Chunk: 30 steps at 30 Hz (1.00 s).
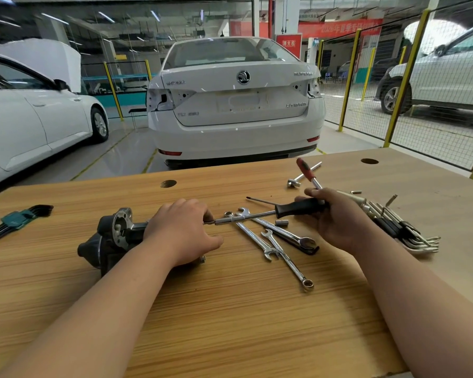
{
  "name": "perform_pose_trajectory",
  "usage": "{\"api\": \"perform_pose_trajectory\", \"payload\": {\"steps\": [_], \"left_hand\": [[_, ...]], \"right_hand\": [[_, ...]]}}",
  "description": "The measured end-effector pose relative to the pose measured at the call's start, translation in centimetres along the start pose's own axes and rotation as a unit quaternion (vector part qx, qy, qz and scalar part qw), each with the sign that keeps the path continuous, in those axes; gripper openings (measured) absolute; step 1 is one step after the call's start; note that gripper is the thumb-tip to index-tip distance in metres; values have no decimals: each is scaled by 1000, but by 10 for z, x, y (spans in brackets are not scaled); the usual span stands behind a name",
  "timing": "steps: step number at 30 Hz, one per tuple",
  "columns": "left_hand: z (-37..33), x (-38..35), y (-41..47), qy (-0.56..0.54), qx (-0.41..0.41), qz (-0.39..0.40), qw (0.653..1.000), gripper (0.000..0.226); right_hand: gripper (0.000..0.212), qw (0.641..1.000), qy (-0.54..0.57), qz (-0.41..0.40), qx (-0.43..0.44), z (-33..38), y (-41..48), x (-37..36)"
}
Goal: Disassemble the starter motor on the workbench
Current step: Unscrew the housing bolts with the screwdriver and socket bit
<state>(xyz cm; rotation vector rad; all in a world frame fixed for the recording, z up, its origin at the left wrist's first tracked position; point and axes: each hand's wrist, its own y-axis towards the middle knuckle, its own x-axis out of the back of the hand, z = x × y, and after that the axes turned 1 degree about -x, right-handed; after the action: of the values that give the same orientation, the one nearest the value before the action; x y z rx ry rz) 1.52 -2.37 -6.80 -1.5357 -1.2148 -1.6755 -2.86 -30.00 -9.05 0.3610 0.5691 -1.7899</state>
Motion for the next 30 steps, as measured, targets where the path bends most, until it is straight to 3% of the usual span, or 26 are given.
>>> {"api": "perform_pose_trajectory", "payload": {"steps": [3,5,10,17,20,22,25,28,30], "left_hand": [[0,1,-1,-2,-1,1,1000,42],[0,1,-1,1,0,0,1000,43],[-1,1,0,4,1,5,1000,43],[-1,2,0,8,5,10,1000,42],[-2,0,0,31,-5,16,999,46],[-1,3,2,50,-11,42,998,54],[3,20,13,2,12,147,989,64],[3,29,19,8,31,214,976,51],[-1,25,18,34,33,199,979,37]], "right_hand": [[28,974,-221,-46,28,-2,2,2],[31,961,-263,-63,48,-1,4,3],[16,984,-174,-16,23,2,4,6],[40,981,-185,41,33,6,-1,11],[37,970,-235,38,55,5,-2,9],[24,960,-268,26,79,3,-3,7],[11,942,-307,-30,129,0,1,7],[11,940,-307,-45,140,-2,8,9],[13,954,-275,-24,114,-2,8,11]]}}
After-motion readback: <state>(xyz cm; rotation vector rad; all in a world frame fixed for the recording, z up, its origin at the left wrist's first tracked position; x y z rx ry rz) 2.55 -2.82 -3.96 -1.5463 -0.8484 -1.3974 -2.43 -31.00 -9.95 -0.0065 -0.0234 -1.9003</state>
